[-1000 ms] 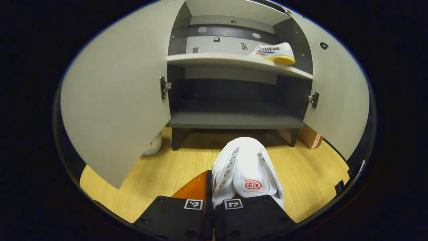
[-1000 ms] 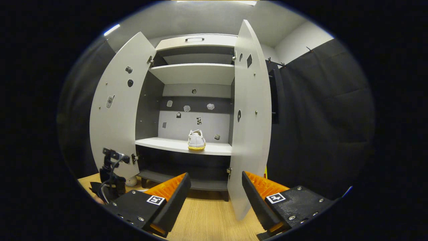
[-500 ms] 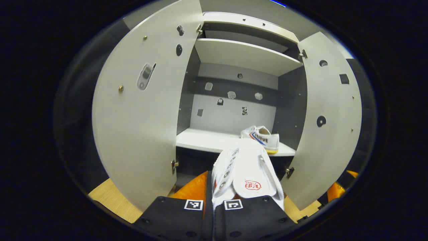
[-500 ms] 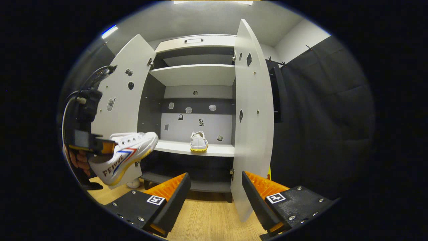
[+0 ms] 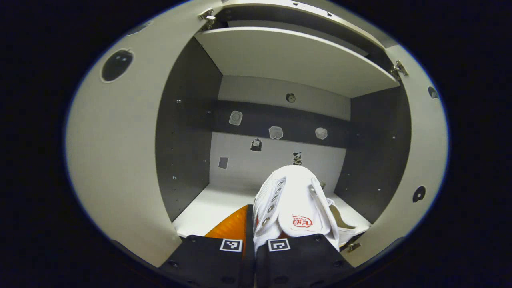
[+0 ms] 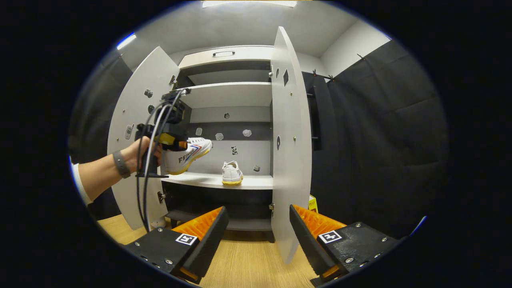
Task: Grab one shoe with the right hand and put it into the shoe cabinet, grab the other shoe with the left hand and put it into the shoe cabinet; then close the right door with the right hand and the left door with the left hand.
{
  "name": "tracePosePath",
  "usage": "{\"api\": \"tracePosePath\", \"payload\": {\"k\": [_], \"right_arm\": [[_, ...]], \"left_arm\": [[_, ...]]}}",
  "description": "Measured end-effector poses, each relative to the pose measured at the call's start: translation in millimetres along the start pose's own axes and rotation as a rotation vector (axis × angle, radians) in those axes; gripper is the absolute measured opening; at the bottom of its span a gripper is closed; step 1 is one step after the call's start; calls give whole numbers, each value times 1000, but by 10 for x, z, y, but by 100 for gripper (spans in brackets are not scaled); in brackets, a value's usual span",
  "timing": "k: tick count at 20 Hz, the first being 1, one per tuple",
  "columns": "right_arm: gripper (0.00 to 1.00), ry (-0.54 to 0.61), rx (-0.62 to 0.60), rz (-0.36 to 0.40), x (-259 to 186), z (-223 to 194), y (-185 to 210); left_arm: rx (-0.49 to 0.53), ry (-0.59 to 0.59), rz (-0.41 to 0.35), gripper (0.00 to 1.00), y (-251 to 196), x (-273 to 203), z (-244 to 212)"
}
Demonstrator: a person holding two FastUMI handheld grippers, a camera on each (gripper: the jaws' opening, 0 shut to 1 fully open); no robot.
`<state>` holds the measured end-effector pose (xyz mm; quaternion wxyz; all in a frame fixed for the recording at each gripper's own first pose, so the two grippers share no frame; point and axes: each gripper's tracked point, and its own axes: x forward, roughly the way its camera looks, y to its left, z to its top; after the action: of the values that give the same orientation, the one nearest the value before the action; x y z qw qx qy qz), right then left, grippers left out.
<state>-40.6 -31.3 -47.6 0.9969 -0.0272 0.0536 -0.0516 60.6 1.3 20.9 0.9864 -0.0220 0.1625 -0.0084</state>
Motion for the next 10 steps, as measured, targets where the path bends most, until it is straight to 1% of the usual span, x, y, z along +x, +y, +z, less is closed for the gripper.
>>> {"api": "tracePosePath", "payload": {"k": [2,4,7,10], "right_arm": [[94,-1,-8,-16,-31,5,-57],[94,7,-33,-21,-69,-27,-107],[94,4,-81,-33,-135,-29,-178],[94,24,-65,-46,-153,-125,-212]], "left_arm": [[-18,76,21,8,-8,35,-78],[-26,163,64,9,21,51,-211],[-21,206,114,9,10,-50,-175],[18,250,129,9,35,-14,-291]]}}
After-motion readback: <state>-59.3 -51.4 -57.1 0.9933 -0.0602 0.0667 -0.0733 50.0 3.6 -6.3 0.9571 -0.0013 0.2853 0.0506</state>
